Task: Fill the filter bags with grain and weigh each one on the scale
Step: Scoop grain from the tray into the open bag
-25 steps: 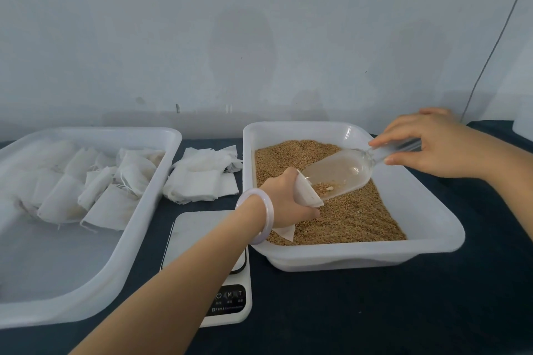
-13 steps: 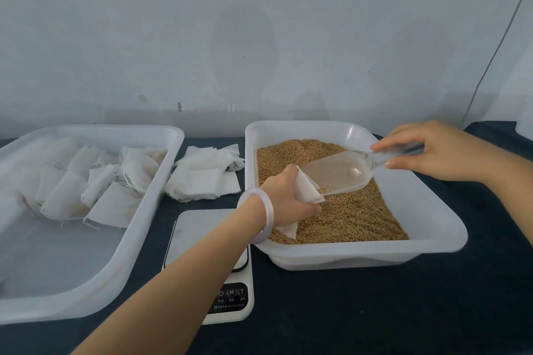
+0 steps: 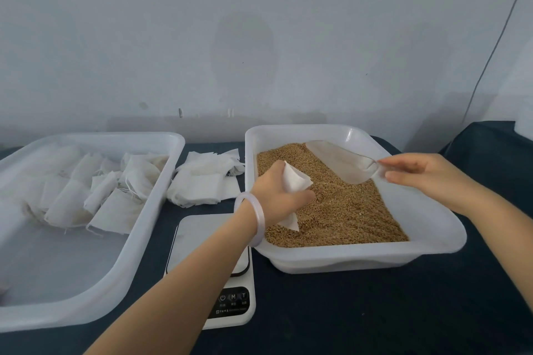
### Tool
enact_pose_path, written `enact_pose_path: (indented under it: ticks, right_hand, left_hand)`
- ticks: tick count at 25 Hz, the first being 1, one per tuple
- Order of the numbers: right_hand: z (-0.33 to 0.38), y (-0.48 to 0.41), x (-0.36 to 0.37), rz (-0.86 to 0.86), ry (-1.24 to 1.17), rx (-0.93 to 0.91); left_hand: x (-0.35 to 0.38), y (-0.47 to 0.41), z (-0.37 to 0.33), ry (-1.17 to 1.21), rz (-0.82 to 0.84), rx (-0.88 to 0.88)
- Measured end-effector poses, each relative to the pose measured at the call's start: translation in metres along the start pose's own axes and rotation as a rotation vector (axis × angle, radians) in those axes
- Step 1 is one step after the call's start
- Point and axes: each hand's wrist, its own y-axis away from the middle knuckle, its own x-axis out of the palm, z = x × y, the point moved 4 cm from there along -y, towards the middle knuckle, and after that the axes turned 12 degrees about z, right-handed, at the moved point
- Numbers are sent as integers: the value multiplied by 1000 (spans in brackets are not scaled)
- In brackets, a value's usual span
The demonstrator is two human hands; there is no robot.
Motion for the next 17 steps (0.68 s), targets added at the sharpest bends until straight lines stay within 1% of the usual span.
enact_pose_path:
  ticks: [1, 3, 5, 7, 8, 10, 12, 14, 16, 17]
  right_hand:
    - [0, -4, -1, -35, 23, 24]
    - [0, -14, 4, -59, 169, 79]
    - [-1, -25, 22, 1, 382, 139]
    - [-6, -33, 47, 80, 528, 191]
    - [-9, -36, 57, 111, 550, 206]
    - [-12, -41, 69, 134, 518, 217]
    - [-11, -43, 73, 154, 507, 214]
    - [-8, -42, 76, 203, 580, 214]
    - [-2, -38, 78, 243, 628, 228]
    - [7, -36, 79, 231, 612, 205]
  left_hand:
    - [-3, 2, 0, 97, -21, 8]
    - [-8, 5, 1, 291, -40, 32]
    - [-13, 6, 1, 426, -42, 65]
    - [-15, 7, -2, 464, -40, 107]
    - [-17, 8, -4, 448, -38, 126]
    - [-19, 8, -8, 428, -11, 171]
    - [-23, 7, -10, 543, 26, 202]
    - [-29, 7, -13, 704, 104, 223]
    - [-37, 10, -20, 735, 203, 265]
    - [-41, 14, -23, 731, 248, 280]
